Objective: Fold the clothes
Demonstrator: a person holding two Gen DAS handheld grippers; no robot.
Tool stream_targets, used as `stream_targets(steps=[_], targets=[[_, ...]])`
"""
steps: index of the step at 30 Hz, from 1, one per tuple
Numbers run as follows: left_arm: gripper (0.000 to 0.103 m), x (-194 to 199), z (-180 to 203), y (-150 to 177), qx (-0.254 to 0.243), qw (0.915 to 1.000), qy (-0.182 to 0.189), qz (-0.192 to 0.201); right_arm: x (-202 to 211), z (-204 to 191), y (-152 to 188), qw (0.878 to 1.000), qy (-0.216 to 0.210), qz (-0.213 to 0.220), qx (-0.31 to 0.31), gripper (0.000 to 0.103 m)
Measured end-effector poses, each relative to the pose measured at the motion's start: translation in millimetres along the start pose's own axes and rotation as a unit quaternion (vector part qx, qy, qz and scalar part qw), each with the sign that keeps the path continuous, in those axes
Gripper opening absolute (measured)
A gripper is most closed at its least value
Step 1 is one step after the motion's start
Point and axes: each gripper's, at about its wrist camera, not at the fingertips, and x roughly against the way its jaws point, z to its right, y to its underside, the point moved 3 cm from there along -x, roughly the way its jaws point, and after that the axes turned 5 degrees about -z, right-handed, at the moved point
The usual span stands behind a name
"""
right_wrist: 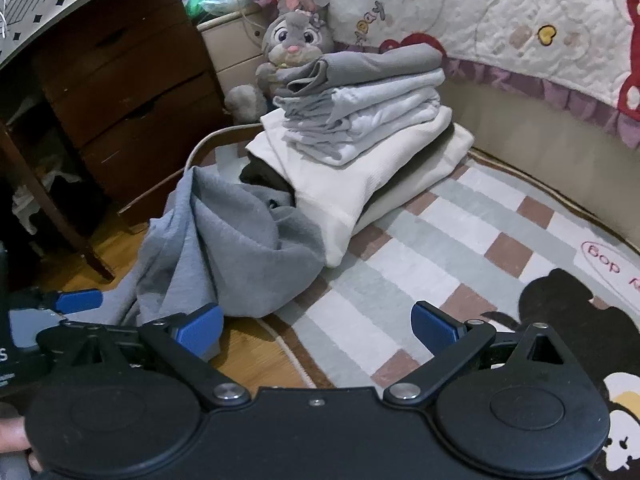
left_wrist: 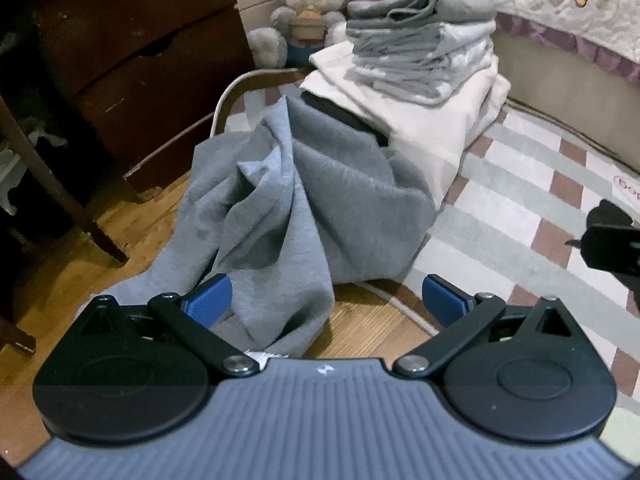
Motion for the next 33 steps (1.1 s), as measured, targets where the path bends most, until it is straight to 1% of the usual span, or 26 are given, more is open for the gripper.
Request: stream_targets(steps=[2, 7, 8, 10, 11, 18, 25, 28, 33], targets=[[0.103, -4.5, 0.8, -3.3, -0.004, 1.0, 0.004, 0.003, -0.9, 1.3, 0.4, 1.0, -0.004, 0.004, -0.005, 0.102], [0.103, -1.8, 9.8, 3.9, -0.005, 0.9998, 0.002, 0.019, -3.1, 4.6, 1.4, 1.0, -0.013, 0.015, -0.016, 0.102], [0.103, -1.2, 8.3, 3.6, -0.002, 0.9998, 0.003, 0.018, -3.6, 5.3, 1.6, 1.0, -0.015, 0.017, -0.018, 0.102], [0.103, -2.9, 2.0, -1.4, 0.006, 0.9999, 0.01, 0.009, 0.8, 12.8, 2.9, 0.998, -0.036, 0.031, -0.035, 0.102], [0.103, -3.0, 1.0, -2.0, 0.011, 0.9999, 0.01, 0.009, 2.2, 12.9, 4.1, 0.998, -0.038, 0.034, -0.038, 0.102], [0.103, -11.9, -3.0, 0.1, 0.006, 1.0, 0.0, -0.007, 4.4, 16.7, 7.9, 0.998, -0.034, 0.037, -0.042, 0.102], [0.103, -8.1, -4.3, -0.2, 0.0, 1.0, 0.0, -0.005, 3.9, 14.7, 8.1, 0.998, -0.037, 0.033, -0.039, 0.102], [0.103, -10.0, -0.7, 4.7, 0.002, 1.0, 0.001, -0.003, 4.8, 13.2, 8.2, 0.998, -0.04, 0.034, -0.036, 0.102], [0.103, -11.3, 0.9, 4.0, -0.001, 1.0, 0.003, -0.007, 4.2, 13.4, 10.2, 0.998, -0.042, 0.033, -0.037, 0.102]])
